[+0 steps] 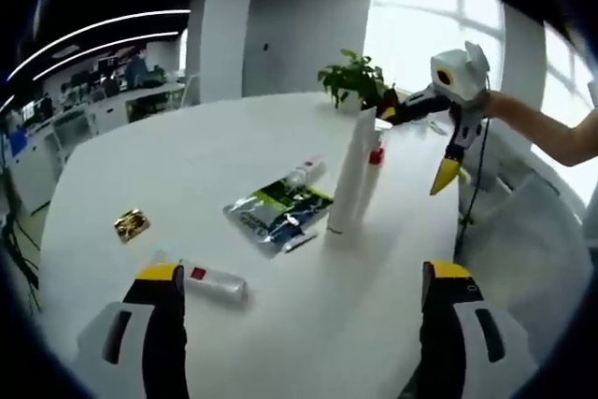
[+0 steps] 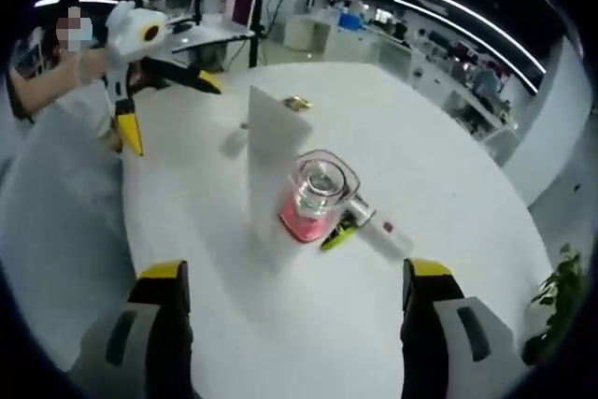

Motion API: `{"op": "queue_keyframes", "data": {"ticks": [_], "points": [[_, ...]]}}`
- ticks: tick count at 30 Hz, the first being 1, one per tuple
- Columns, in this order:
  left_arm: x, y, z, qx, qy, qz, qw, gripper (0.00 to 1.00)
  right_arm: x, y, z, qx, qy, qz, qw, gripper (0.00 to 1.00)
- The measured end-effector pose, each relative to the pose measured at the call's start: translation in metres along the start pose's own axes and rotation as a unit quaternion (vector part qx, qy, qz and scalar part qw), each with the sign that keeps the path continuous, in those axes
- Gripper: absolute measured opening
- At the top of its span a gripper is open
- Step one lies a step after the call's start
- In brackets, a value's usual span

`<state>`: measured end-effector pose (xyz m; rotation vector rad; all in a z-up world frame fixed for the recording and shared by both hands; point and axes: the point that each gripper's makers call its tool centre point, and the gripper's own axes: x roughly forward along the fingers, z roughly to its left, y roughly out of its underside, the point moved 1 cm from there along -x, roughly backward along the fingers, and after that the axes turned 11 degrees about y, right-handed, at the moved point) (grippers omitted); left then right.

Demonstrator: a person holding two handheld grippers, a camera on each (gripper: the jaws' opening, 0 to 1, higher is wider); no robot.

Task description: Arrange the skincare products in the storage area until every visible bottle or jar stands upright without overlapping.

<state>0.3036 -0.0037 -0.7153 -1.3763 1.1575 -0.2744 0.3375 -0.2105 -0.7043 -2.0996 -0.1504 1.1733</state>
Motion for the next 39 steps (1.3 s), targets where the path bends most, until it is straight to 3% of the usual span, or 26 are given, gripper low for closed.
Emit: {"op": "queue_keyframes", "data": {"ticks": [7, 15, 22, 26, 30, 36, 39], "points": [[-0.004, 0.006, -0.010, -0.013, -0.006, 0.005, 0.9999, 0.99, 0.010, 0.001, -0.004, -0.020, -0.018, 0.008, 0.9996, 0.97], [-0.006, 0.008, -0.007, -0.026, -0.007, 0.003, 0.9996, 0.99, 0.020, 0.007, -0.012, -0.033, -0.030, 0.022, 0.9988, 1.00], [-0.004, 0.009, -0.006, -0.028, -0.005, 0.005, 0.9996, 0.99, 0.035, 0.020, -0.037, -0.058, -0.036, 0.044, 0.9967, 1.00], [-0.001, 0.008, -0.005, -0.033, -0.006, 0.007, 0.9994, 0.93, 0.036, 0.020, -0.044, -0.067, -0.036, 0.044, 0.9961, 1.00], [0.000, 0.006, -0.005, -0.028, -0.014, 0.004, 0.9995, 0.98, 0.042, 0.023, -0.056, -0.079, -0.036, 0.045, 0.9952, 1.00], [0.004, 0.003, -0.004, -0.039, -0.019, -0.002, 0.9991, 0.99, 0.064, 0.033, -0.084, -0.138, -0.030, 0.056, 0.9885, 1.00], [0.006, 0.003, -0.005, -0.043, -0.023, -0.007, 0.9988, 0.99, 0.070, 0.035, -0.087, -0.145, -0.038, 0.058, 0.9870, 0.99]]}}
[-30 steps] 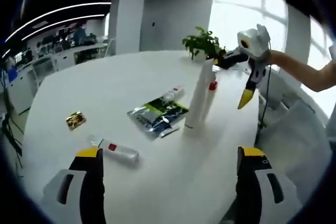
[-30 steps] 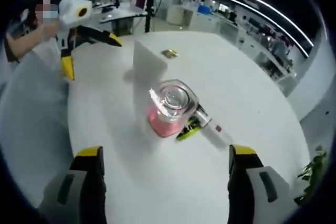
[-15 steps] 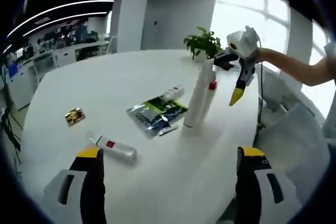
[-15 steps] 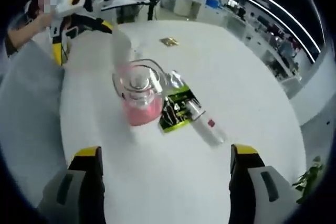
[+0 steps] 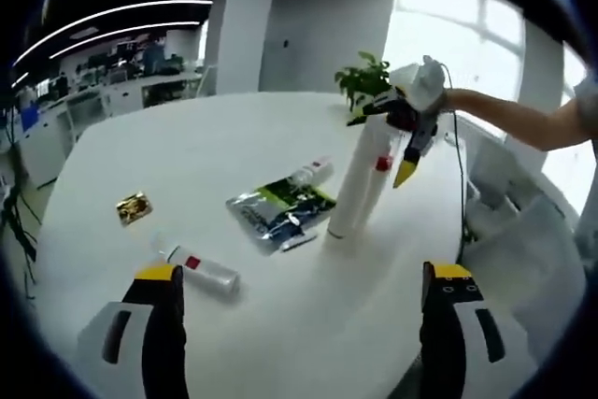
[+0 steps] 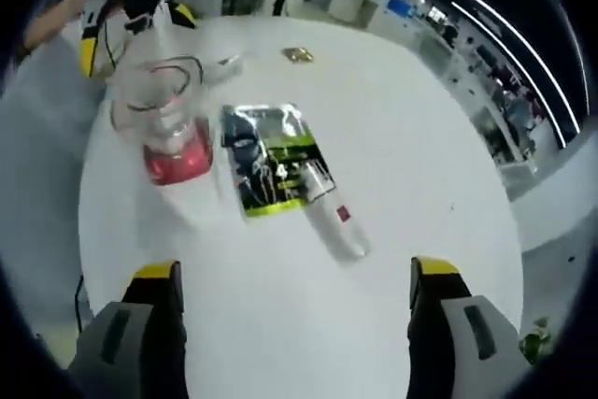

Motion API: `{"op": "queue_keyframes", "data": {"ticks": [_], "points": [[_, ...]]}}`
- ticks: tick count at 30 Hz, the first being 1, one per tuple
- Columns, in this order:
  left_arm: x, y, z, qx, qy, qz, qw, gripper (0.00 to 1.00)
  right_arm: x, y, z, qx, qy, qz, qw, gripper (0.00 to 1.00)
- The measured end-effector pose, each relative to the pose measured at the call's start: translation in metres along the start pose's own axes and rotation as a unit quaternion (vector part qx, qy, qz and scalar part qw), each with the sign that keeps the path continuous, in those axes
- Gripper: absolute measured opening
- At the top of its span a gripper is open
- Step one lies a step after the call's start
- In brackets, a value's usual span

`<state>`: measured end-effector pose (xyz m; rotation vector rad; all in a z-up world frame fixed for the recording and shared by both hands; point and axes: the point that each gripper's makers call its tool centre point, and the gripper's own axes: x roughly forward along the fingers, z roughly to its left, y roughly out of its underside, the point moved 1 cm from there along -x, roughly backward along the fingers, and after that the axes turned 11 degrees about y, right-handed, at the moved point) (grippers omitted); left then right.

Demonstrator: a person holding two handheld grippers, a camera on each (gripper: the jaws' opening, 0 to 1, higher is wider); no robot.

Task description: Arrange the skincare products in the storage area until every visible bottle or jar stands upright without overlapping.

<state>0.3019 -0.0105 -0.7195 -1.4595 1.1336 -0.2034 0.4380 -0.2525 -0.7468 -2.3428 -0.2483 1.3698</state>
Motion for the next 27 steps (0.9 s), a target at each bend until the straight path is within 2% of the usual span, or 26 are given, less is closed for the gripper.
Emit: {"op": "queue_keyframes", "data": {"ticks": [4, 6, 9, 13, 17, 20, 27], "points": [[0.002, -0.001, 0.001, -0.009, -0.009, -0.007, 0.9999, 0.99, 0.010, -0.001, -0.003, -0.019, -0.012, -0.004, 0.9997, 0.92], [0.002, 0.000, 0.002, -0.013, -0.012, -0.008, 0.9998, 0.99, 0.018, -0.001, -0.008, -0.015, -0.016, -0.002, 0.9998, 0.94], [0.002, 0.004, 0.004, -0.017, -0.018, -0.006, 0.9997, 0.99, 0.027, -0.004, -0.009, -0.013, -0.024, -0.002, 0.9996, 0.89], [0.000, 0.008, 0.009, -0.025, -0.026, -0.005, 0.9994, 0.99, 0.040, -0.010, -0.011, -0.021, -0.040, -0.001, 0.9990, 0.77], [0.002, 0.012, 0.010, -0.029, -0.027, -0.001, 0.9992, 0.99, 0.048, -0.010, -0.008, -0.034, -0.072, 0.012, 0.9967, 0.61], [0.002, 0.014, 0.011, -0.033, -0.029, 0.001, 0.9990, 0.99, 0.057, -0.012, -0.007, -0.048, -0.087, 0.019, 0.9948, 0.55], [0.001, 0.017, 0.013, -0.036, -0.028, 0.003, 0.9989, 0.99, 0.075, -0.014, -0.009, -0.068, -0.099, 0.031, 0.9923, 0.51]]}}
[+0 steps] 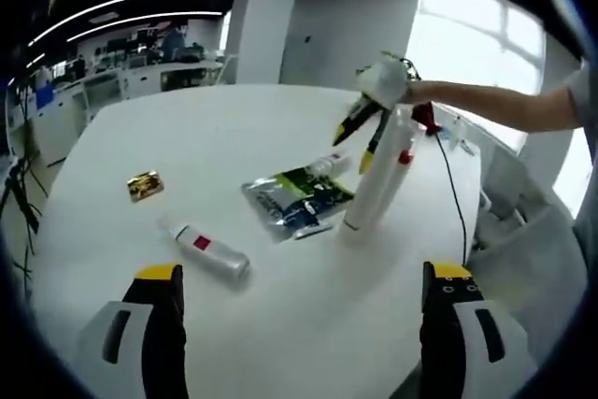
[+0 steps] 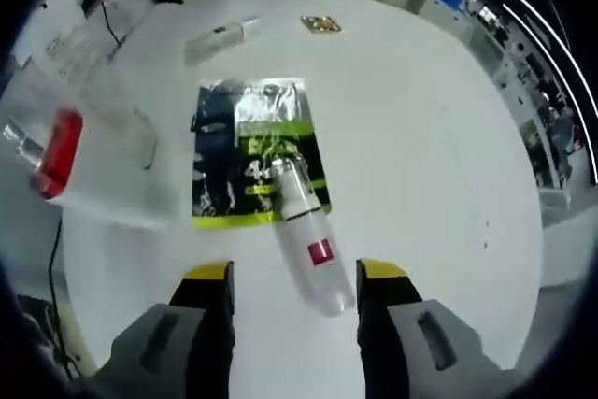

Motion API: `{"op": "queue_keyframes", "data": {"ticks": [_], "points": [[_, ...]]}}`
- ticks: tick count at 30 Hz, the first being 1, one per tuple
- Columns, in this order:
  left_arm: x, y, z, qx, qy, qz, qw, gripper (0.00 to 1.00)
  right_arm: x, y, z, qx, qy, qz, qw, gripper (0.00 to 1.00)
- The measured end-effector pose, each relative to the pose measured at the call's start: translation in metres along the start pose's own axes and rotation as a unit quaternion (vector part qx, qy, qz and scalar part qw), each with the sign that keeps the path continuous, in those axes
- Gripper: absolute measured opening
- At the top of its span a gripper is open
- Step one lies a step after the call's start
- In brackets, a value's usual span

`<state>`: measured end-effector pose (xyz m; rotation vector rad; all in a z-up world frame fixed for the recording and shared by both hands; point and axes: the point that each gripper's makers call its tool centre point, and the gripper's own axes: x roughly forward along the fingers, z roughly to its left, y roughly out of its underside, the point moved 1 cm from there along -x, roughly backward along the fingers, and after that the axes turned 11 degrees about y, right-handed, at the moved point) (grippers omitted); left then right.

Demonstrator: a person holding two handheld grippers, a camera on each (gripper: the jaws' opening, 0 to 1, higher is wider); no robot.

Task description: Arrange the skincare products in the storage area until every visible bottle or jar stands upright without overlapping.

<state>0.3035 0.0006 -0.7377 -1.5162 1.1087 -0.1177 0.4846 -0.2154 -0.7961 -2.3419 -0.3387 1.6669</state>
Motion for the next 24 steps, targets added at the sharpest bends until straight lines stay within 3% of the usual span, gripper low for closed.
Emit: {"op": "queue_keyframes", "data": {"ticks": [6, 24], "points": [[0.002, 0.002, -0.002, 0.002, 0.006, 0.008, 0.9999, 0.99, 0.010, 0.000, 0.003, -0.019, -0.024, 0.018, 0.9994, 0.42], [0.001, 0.005, 0.000, -0.006, 0.010, 0.007, 0.9999, 0.99, 0.031, -0.001, 0.006, -0.061, -0.082, 0.070, 0.9923, 0.30]]}}
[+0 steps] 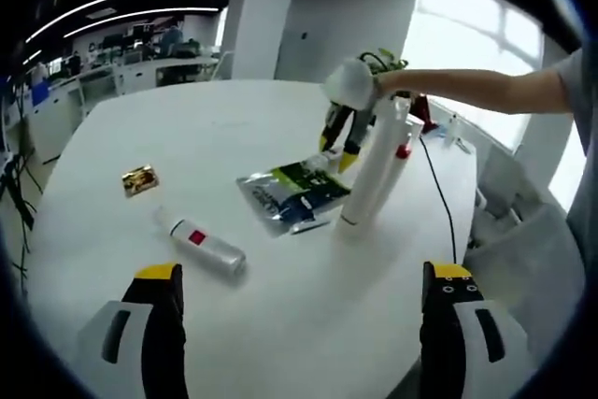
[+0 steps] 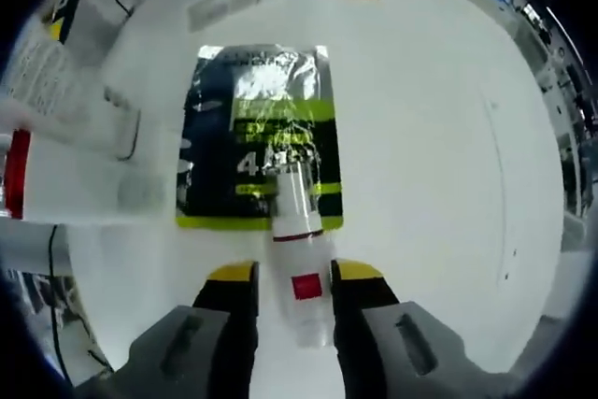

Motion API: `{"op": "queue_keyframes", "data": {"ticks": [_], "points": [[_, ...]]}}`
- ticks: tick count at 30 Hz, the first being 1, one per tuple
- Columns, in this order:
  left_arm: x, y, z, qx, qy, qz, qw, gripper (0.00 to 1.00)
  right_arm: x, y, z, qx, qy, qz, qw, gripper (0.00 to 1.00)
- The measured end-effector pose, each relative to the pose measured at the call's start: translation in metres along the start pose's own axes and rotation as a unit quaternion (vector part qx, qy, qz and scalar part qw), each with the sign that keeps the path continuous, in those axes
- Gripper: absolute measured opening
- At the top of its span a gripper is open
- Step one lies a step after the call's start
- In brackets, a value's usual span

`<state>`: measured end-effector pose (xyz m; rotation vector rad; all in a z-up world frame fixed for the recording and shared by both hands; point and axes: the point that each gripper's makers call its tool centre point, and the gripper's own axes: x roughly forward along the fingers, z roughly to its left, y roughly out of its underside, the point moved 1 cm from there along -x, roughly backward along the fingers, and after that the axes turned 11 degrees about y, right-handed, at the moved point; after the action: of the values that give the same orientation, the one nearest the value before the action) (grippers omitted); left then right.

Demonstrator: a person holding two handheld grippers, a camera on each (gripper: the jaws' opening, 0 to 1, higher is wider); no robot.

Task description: Arrange the skincare products in the storage area until every visible bottle or jar stands upright without overlapping.

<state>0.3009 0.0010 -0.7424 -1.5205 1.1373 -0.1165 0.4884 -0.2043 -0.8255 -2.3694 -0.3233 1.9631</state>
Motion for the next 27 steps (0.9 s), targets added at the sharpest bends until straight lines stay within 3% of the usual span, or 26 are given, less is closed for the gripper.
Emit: {"op": "queue_keyframes", "data": {"ticks": [5, 9, 11, 13, 16, 27], "points": [[0.001, 0.002, 0.000, -0.002, 0.002, 0.003, 1.0000, 0.99, -0.003, 0.000, 0.003, -0.008, -0.008, 0.009, 0.9999, 0.27], [0.002, 0.002, -0.001, -0.004, 0.004, 0.003, 1.0000, 0.99, -0.001, 0.001, -0.007, 0.023, -0.003, 0.024, 0.9994, 0.22], [0.002, 0.002, -0.002, -0.004, 0.006, 0.003, 1.0000, 0.99, 0.000, 0.000, -0.003, 0.004, -0.003, 0.026, 0.9997, 0.22], [0.002, 0.002, -0.003, -0.003, 0.008, 0.002, 1.0000, 0.99, 0.001, -0.001, -0.003, 0.017, 0.002, 0.035, 0.9992, 0.22], [0.002, 0.001, -0.003, -0.004, 0.011, -0.001, 0.9999, 0.99, 0.003, -0.001, -0.006, -0.030, -0.004, 0.031, 0.9991, 0.22], [0.005, -0.002, -0.010, -0.006, 0.024, -0.007, 0.9997, 0.98, 0.001, -0.001, 0.001, -0.033, 0.010, 0.058, 0.9977, 0.21]]}}
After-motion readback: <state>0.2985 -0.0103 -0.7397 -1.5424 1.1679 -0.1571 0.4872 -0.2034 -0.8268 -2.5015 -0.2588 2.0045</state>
